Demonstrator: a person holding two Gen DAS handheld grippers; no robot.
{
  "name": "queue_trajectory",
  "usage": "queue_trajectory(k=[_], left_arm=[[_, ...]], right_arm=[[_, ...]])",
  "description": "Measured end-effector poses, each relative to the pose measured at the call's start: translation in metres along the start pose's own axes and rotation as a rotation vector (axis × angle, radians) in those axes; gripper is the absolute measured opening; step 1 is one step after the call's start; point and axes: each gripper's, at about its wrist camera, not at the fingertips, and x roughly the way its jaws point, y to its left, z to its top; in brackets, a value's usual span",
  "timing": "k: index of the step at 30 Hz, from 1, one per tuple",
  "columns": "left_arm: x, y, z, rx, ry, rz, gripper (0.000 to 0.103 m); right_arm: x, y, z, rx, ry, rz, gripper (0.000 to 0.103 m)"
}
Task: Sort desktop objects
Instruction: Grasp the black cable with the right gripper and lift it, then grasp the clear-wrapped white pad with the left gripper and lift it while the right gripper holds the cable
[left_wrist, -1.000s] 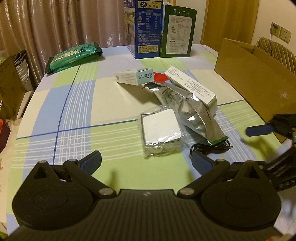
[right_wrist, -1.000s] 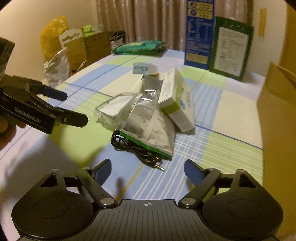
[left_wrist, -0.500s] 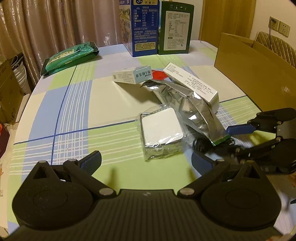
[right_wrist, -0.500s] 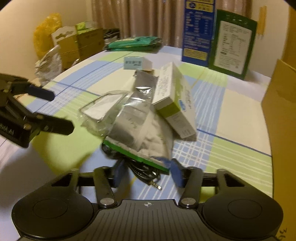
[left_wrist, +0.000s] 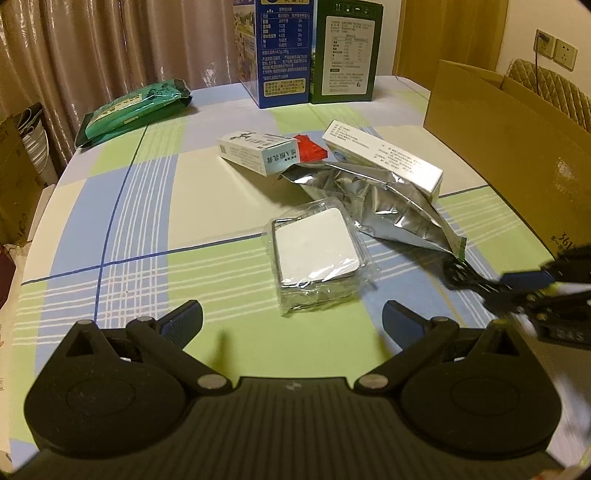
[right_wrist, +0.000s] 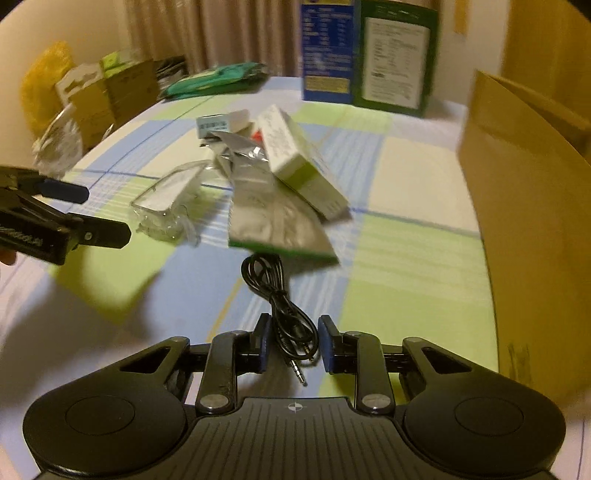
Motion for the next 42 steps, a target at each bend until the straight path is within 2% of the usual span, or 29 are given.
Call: queue_trajectory(k=[5,7,9,13,14,15,16,18,21,22,23,24,26,27,31,37,39,41,42], left_arm=[[0.004,-0.008,0.004,-0.006,-0.023,-0.017,0.102],[0.008,-0.013,0.006,0.007,-0.027,-0.015,0.102],[0.014,-0.017,0.007,0.025,-0.029,-0.009,0.102],[0.027,-0.022,0.011,0.034,-0.026,0.001,0.102],[0.030,-0.022,0.012,0.030,-0.026,0.005,0.102],[0.033,-0.022,0.013,0.025,-0.027,0.006,0.102],[0.035,-0.021,0.014,0.017,-0.028,0.006,0.101],[0.040,-0.020,0.015,0.004,-0.031,0.013,0.101],[0.047,-0.019,0.016,-0.010,-0.030,0.027,0.091],[0.049,-0.019,0.016,-0.015,-0.025,0.031,0.083],[0.050,-0.019,0.015,-0.021,-0.018,0.029,0.070],[0.050,-0.019,0.015,-0.026,-0.009,0.024,0.062],[0.045,-0.020,0.013,-0.030,0.003,0.040,0.055],[0.041,-0.022,0.012,-0.034,0.016,0.038,0.055],[0.017,-0.035,0.001,-0.039,0.057,0.010,0.054],[-0.022,-0.078,-0.037,-0.024,0.063,-0.038,0.054],[-0.029,-0.092,-0.050,-0.004,0.058,-0.038,0.057],[-0.034,-0.104,-0.060,0.033,0.044,-0.031,0.068],[-0.035,-0.108,-0.063,0.050,0.038,-0.026,0.069]], right_arm=[[-0.008,0.004,-0.008,-0.004,-0.019,0.023,0.024],[-0.005,0.009,-0.007,-0.029,-0.021,0.030,0.027],[-0.002,0.013,-0.005,-0.063,-0.030,0.027,0.039],[0.006,0.018,-0.003,-0.130,-0.038,0.012,0.041],[0.007,0.018,-0.004,-0.137,-0.044,0.006,0.038],[0.007,0.017,-0.004,-0.139,-0.046,0.002,0.022],[0.007,0.016,-0.004,-0.133,-0.045,0.002,0.017],[0.005,0.014,-0.006,-0.118,-0.043,-0.003,0.017],[0.001,0.010,-0.008,-0.091,-0.039,0.000,0.016],[-0.001,0.009,-0.009,-0.083,-0.037,-0.001,0.016],[-0.003,0.008,-0.010,-0.074,-0.035,-0.002,0.016],[-0.004,0.006,-0.010,-0.063,-0.033,-0.003,0.016],[-0.009,0.003,-0.012,-0.043,-0.033,-0.010,0.016],[-0.013,0.002,-0.014,-0.032,-0.033,-0.012,0.012],[-0.030,0.000,-0.022,0.009,-0.029,-0.025,0.009],[-0.057,-0.005,-0.045,0.058,-0.009,-0.042,0.009],[-0.064,-0.005,-0.053,0.050,-0.009,-0.038,0.009],[-0.069,-0.004,-0.058,0.022,-0.019,-0.049,0.011],[-0.071,-0.004,-0.060,0.009,-0.023,-0.052,0.014]])
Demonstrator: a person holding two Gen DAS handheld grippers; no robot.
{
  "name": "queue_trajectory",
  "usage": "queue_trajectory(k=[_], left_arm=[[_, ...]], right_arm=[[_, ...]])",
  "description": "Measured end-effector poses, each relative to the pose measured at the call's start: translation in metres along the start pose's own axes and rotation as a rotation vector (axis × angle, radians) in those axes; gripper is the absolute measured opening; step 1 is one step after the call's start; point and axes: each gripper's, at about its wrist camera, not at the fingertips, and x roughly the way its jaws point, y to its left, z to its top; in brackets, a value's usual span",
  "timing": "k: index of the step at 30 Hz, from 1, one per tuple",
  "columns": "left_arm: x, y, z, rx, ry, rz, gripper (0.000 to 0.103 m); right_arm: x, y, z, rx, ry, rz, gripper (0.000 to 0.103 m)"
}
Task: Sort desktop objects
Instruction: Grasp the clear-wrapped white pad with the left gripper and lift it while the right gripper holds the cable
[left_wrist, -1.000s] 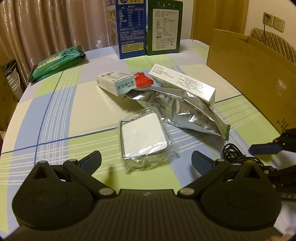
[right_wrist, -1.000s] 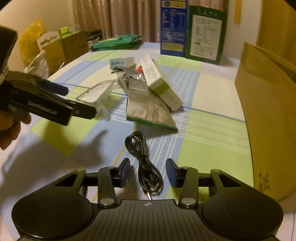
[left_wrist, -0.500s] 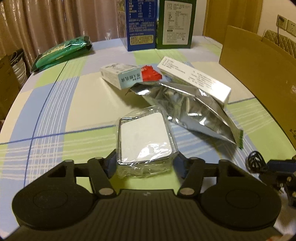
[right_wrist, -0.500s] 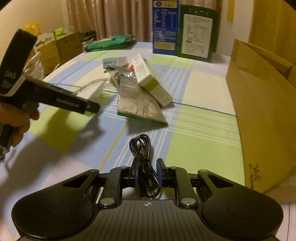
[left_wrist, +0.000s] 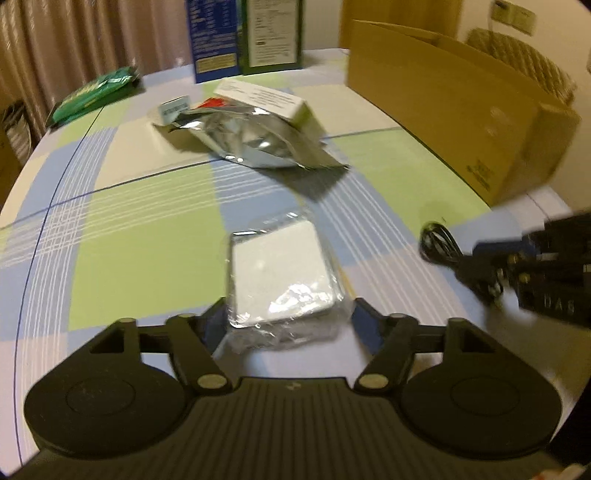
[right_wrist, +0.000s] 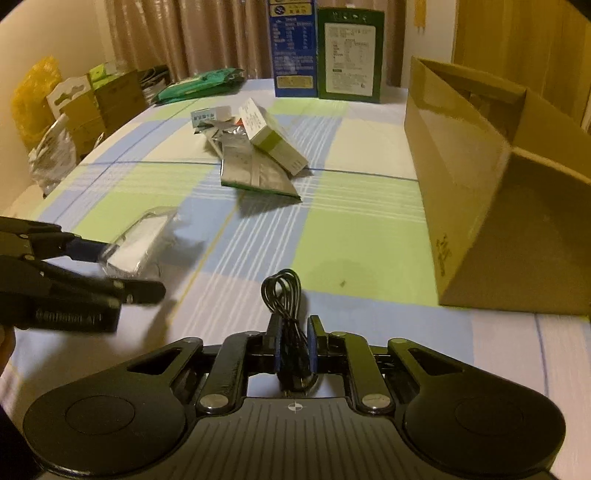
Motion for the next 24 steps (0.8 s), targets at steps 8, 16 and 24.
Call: queue_trajectory(k=[8,16,24], left_arm=[[0.002,0.003,0.003,-0.019,-0.038,0.002,0.075],[0.005,0.007,0.005,-0.054,-0.059,0.002,0.081],[0.013,0.004,0.010,-0.064,-0.068,-0.005,0.084]], right_arm=[[0.012,0.006,0.002,-0.098,-0.026,0.042,0.035],[0.033,0.007,0.004,-0.142,-0.045,0.076,0.035],[0.032,0.005,0.004,-0.105,-0.052,0.079,0.022]])
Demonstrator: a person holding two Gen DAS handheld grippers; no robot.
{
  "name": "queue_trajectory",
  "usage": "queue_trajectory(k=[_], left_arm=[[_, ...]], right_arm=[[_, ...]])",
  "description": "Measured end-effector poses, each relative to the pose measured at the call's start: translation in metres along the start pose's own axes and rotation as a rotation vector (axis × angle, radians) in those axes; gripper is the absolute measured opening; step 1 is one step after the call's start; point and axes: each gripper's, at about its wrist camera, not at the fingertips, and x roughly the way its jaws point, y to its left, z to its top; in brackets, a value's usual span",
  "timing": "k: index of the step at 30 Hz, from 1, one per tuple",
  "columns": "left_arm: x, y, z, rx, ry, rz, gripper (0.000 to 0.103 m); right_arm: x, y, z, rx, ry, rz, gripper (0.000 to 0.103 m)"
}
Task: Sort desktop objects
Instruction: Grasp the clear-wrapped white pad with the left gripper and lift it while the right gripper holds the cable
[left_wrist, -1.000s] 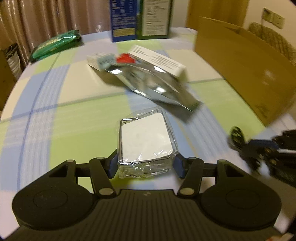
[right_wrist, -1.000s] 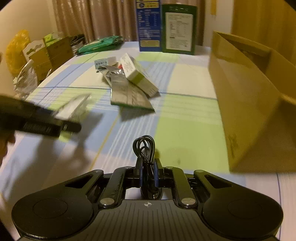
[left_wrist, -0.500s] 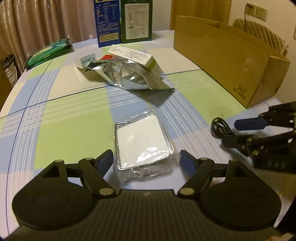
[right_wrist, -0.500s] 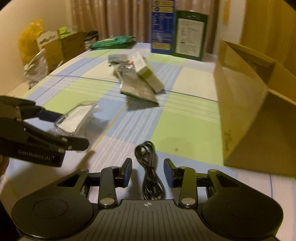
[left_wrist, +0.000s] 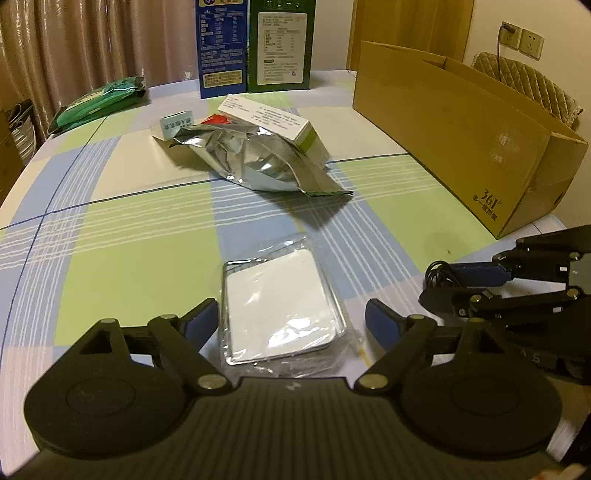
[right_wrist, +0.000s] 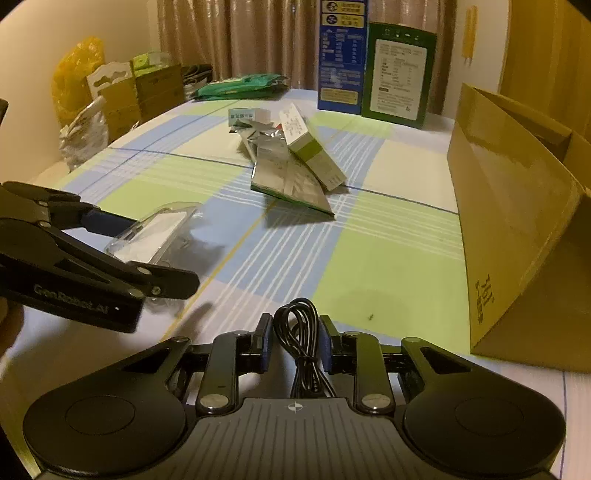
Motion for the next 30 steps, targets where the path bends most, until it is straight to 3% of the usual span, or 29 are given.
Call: queue_trajectory(k=[10,15,19,30], left_arm=[[0.010,0.001,0.000,-0.006,0.025,0.031,0.084],[0.011,0.000,-0.001,0.003,0.039,0.041,0.075],[0.009,0.000,0.000,0.003,0.034,0.041,0.062],[0.006,-0.001,0.000,-0.008,0.031,0.027,0.060]], right_arm=[[-0.003,-0.007,0.001,0.046,-0.019,-0.022,0.021],[-0.003,-0.010,0.001,0.065,-0.020,-0.028,0.021],[-0.003,-0.010,0.001,0.071,-0.023,-0.027,0.021],[-0.006,-0.010,0.000,0.080,-0.034,-0.041,0.021]])
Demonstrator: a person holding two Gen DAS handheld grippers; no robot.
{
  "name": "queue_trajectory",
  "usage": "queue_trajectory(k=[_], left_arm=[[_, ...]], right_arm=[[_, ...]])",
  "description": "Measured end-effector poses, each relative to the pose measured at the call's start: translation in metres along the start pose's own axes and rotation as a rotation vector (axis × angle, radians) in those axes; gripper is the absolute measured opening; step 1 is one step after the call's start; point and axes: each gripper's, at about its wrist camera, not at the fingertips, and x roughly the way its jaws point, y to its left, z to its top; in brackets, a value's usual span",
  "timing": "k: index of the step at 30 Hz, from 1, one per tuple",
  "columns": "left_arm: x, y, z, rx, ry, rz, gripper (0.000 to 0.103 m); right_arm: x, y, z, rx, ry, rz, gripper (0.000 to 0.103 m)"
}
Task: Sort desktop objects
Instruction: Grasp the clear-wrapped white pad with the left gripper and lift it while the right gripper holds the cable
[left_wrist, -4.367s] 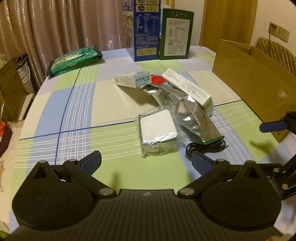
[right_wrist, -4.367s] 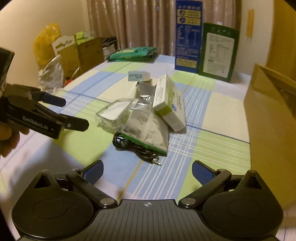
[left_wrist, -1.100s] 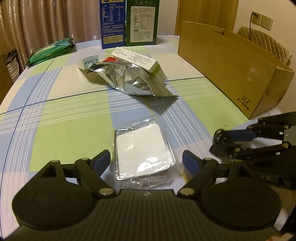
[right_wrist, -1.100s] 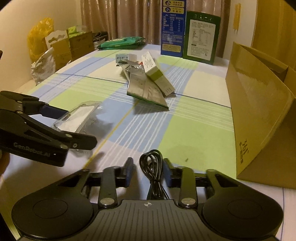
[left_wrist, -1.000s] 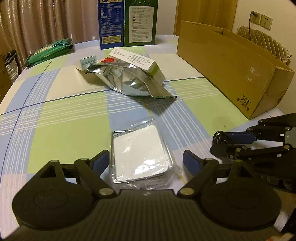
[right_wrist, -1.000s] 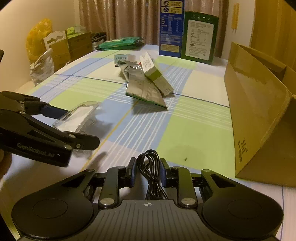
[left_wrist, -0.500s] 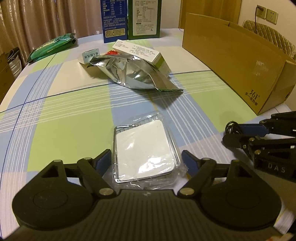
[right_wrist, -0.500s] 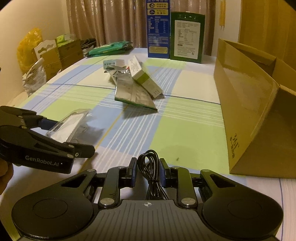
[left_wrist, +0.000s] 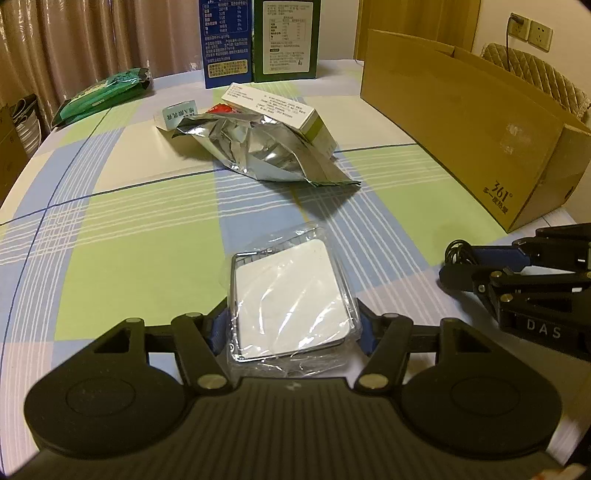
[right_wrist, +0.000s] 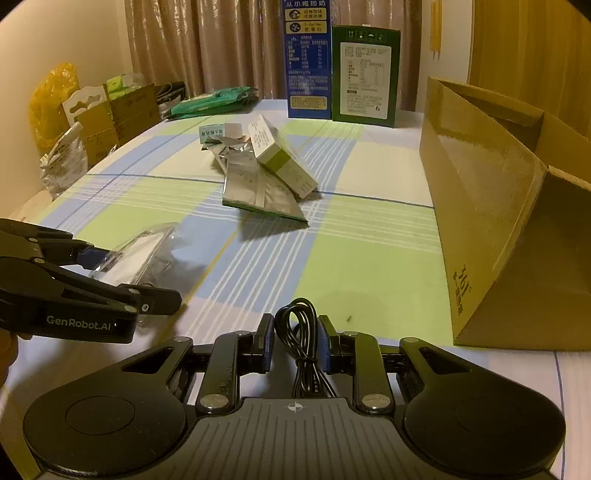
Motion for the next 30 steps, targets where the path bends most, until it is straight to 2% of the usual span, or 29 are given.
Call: queue_trajectory(k=[8,11,18,30], left_arm=[[-0.013,-0.005,0.002,0.032,-0.023,-0.012,0.060],[-0.019,-0.007,0.003,0.041,-0.031,-0.008,0.060],[-0.028,-0.012,-0.003,0.029,-0.038,-0.010,0.060],[-0.028,-0.009,-0.009,-0.002,-0.042,-0.030,0.060]], right_arm=[[-0.012,0.000,0.004,-0.002,-0.020,-0.019,0.020],[-0.021,-0.001,0.005,0.015,-0.026,-0.031,0.002],[-0.033,-0.004,-0.004,0.037,-0.017,-0.053,0.002],[-0.028,-0.003,-0.005,0.023,-0.026,-0.071,0.001]])
